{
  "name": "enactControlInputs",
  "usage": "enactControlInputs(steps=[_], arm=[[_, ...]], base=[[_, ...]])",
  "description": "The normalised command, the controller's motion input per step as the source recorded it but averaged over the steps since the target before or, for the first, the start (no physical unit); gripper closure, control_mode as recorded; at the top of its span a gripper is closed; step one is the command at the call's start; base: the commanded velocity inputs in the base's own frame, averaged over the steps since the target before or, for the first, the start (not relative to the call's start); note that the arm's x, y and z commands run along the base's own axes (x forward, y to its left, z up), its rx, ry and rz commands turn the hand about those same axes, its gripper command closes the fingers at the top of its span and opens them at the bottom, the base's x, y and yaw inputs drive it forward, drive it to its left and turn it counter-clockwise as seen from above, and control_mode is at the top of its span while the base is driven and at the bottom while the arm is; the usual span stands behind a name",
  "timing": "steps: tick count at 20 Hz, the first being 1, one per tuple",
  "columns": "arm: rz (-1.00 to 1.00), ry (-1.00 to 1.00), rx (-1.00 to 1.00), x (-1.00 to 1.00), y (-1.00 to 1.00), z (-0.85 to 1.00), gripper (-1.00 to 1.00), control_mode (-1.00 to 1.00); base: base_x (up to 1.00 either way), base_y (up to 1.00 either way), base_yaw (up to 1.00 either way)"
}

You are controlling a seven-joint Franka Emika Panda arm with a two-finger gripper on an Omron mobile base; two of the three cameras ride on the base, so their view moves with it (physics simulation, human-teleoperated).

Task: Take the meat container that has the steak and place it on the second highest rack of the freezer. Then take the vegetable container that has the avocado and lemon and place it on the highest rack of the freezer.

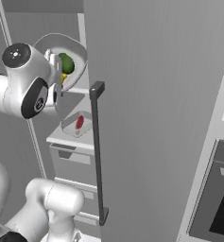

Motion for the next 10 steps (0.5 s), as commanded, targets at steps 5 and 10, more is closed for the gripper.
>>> enactControlInputs(steps=[5, 10], arm=[[0.00, -0.07, 0.08, 0.41, 0.33, 0.02, 1.00, -1.00], [0.00, 0.04, 0.01, 0.33, 0.23, 0.07, 1.00, -1.00]], base=[[0.00, 0.00, 0.00], [0.00, 0.00, 0.00]])
